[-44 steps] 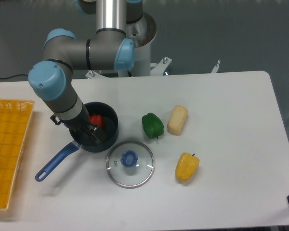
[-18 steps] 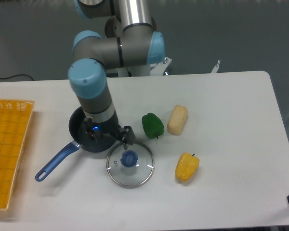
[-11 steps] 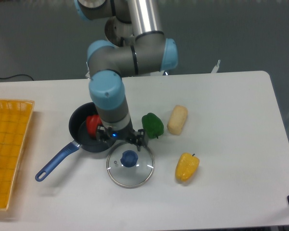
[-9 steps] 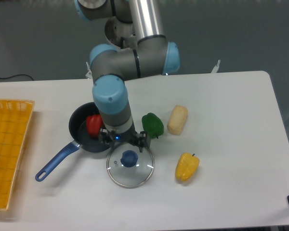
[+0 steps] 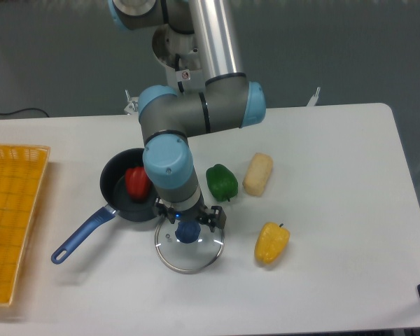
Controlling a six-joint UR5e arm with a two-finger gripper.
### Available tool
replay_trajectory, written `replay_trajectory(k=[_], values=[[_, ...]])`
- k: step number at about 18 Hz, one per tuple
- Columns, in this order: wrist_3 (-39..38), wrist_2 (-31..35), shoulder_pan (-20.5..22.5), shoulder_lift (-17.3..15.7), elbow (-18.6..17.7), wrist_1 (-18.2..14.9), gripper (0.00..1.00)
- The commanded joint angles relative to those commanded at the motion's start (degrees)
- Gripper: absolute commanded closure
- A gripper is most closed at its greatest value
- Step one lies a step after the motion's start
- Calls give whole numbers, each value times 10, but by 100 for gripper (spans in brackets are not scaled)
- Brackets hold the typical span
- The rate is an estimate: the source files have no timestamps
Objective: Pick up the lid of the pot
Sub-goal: 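Move the gripper over the glass lid and lower onto the blue knob, then close the gripper around the blue knob of the glass lid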
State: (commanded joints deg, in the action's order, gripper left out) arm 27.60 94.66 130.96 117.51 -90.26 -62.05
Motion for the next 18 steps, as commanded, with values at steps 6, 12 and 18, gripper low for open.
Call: replay_trajectory(k=[6,12,18], values=[[-3,-2,0,17,-1,12,0],[0,-23,-2,26,-5,37,0],[2,-23,-4,29,-14,37,0]])
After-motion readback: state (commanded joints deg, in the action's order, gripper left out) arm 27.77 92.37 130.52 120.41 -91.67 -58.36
